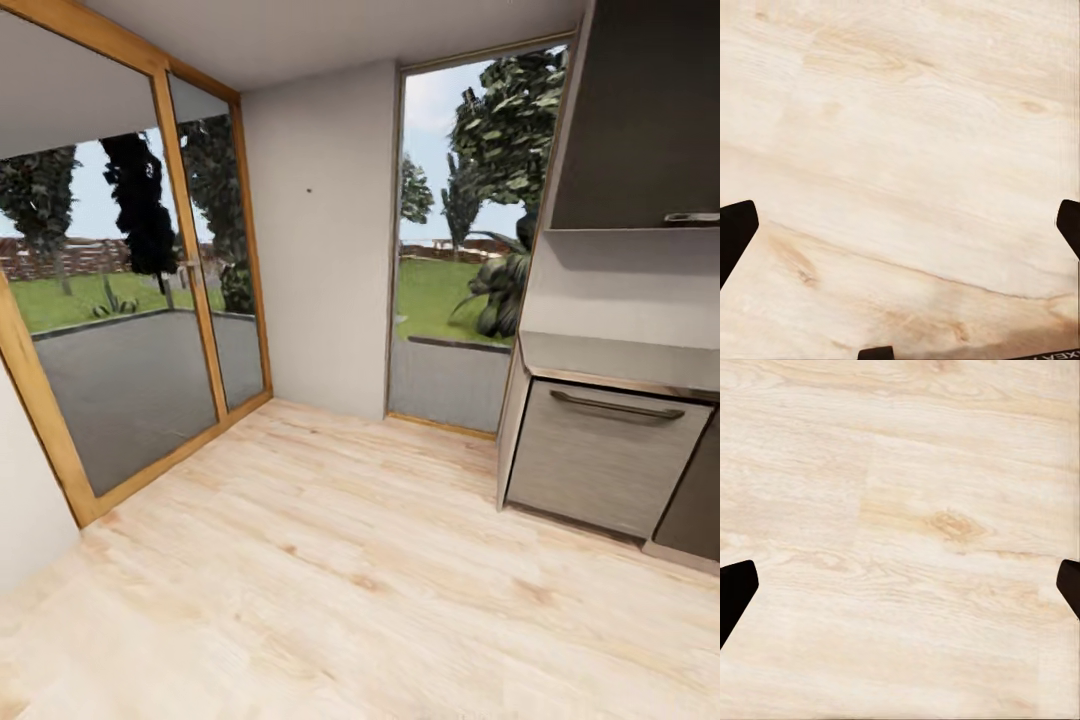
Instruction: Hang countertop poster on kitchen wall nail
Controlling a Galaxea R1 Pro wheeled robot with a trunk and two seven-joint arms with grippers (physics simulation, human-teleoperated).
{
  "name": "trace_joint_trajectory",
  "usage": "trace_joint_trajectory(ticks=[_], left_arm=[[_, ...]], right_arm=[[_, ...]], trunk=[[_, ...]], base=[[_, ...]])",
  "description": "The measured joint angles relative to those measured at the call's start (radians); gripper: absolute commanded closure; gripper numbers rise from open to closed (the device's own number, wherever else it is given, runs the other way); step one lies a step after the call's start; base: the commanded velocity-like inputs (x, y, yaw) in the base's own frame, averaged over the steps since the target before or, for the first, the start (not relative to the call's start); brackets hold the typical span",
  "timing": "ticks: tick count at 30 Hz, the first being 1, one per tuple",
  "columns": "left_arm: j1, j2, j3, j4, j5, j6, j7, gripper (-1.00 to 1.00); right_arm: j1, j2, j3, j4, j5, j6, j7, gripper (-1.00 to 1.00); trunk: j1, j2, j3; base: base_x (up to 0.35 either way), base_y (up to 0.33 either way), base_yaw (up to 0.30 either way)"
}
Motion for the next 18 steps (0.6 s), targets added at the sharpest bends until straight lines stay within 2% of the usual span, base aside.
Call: trace_joint_trajectory(ticks=[12, 18], left_arm=[[0.0, 0.0, 0.0, 0.0, 0.0, 0.0, 0.0, -1.0], [0.0, -0.001, -0.001, -0.001, 0.0, 0.001, -0.001, -1.0]], right_arm=[[0.0, 0.0, -0.001, 0.0, 0.0, 0.0, -0.001, -1.0], [0.0, 0.0, 0.0, 0.0, 0.001, 0.0, -0.001, -1.0]], trunk=[[0.0, 0.0, 0.0], [0.0, 0.0, 0.0]], base=[[0.004, -0.002, -0.3], [0.151, -0.117, -0.22]])
